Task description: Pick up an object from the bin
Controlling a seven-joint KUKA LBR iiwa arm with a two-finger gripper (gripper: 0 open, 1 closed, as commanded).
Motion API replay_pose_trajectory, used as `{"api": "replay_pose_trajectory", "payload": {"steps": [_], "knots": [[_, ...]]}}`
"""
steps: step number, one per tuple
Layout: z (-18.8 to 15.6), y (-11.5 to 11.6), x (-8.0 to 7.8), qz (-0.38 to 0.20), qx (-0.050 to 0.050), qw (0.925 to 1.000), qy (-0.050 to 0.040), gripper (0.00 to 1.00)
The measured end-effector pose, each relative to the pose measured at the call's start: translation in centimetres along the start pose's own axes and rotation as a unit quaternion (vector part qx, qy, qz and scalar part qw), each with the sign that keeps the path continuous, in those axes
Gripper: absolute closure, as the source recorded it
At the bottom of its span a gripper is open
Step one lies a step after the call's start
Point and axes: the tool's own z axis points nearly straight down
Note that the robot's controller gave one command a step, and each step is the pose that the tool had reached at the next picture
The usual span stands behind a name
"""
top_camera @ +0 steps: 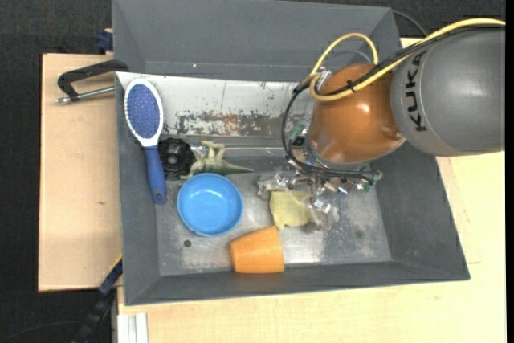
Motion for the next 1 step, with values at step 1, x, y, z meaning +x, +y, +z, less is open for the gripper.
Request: {"api": "replay_pose_trajectory", "payload": {"steps": [1], "knots": [[0.02,0.06,0.04,0.000,-0.001,1.0000,0.0008,1.00]]}}
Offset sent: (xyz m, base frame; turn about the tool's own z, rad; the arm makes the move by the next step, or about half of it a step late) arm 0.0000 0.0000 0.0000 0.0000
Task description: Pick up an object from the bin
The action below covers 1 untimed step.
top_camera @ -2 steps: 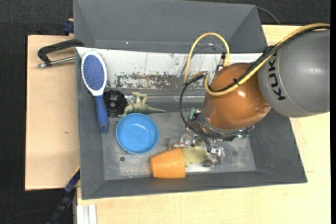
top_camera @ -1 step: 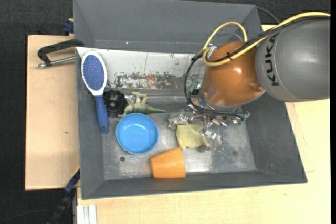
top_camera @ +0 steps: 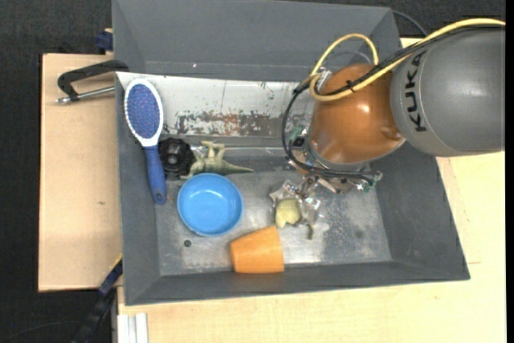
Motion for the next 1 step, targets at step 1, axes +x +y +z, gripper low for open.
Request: {"api": "replay_pose_trajectory", "payload": {"steps": [1], "knots": [[-1.89,-0.05,-0.24,0.001,0.001,1.0000,-0.0005,1.00]]}}
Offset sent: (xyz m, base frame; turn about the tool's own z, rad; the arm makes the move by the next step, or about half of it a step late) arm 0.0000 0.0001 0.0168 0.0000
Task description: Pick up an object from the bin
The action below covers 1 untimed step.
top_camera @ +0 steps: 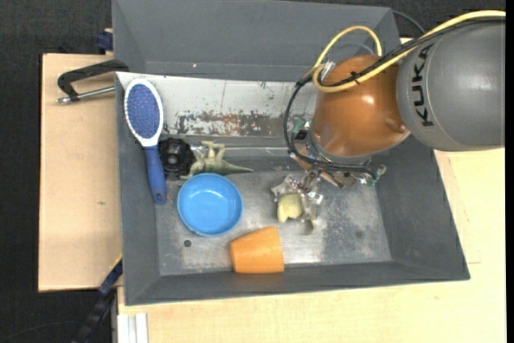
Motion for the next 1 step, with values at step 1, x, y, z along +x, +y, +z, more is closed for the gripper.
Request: {"api": "replay_pose_trajectory", "payload": {"steps": [1], "knots": [[-5.86,-0.15,-0.33,0.001,0.002,1.0000,-0.0013,1.00]]}}
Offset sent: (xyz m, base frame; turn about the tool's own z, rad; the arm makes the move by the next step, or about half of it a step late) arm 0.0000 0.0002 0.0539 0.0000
